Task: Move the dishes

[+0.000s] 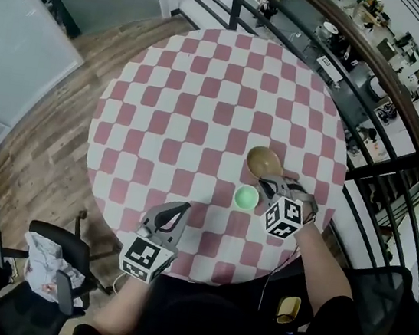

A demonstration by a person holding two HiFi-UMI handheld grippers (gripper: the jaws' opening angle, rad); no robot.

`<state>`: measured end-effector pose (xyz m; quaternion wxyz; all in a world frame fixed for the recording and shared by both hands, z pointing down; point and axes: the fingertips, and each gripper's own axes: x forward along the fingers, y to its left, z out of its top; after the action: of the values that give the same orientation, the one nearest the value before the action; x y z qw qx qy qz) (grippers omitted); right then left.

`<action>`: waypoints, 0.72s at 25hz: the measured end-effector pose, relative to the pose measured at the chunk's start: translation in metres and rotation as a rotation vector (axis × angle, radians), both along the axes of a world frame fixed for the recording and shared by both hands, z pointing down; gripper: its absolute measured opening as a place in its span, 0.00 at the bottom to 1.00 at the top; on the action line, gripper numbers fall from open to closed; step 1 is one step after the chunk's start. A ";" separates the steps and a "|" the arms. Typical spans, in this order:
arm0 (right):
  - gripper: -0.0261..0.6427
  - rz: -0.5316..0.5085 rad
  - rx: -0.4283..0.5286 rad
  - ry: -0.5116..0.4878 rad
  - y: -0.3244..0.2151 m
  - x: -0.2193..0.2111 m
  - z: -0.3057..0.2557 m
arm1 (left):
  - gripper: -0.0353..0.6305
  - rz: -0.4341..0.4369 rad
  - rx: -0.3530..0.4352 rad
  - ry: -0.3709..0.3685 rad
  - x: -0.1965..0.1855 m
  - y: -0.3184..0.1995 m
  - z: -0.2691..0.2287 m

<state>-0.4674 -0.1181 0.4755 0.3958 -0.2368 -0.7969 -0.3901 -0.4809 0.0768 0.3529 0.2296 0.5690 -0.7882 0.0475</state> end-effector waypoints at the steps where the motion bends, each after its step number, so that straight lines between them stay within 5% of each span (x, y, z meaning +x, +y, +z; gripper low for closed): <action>1: 0.08 -0.009 -0.009 0.004 0.000 0.000 0.004 | 0.05 -0.002 0.001 0.002 0.001 -0.003 0.000; 12: 0.08 -0.001 -0.219 0.095 0.020 -0.015 0.011 | 0.05 -0.039 -0.011 0.002 0.019 0.013 -0.017; 18: 0.08 0.094 -0.278 0.025 0.009 -0.026 -0.008 | 0.05 -0.049 -0.010 0.006 0.026 0.031 -0.022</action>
<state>-0.4935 -0.1087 0.4672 0.3868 -0.2565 -0.8485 -0.2543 -0.4551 0.1081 0.3305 0.2358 0.5487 -0.8009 0.0441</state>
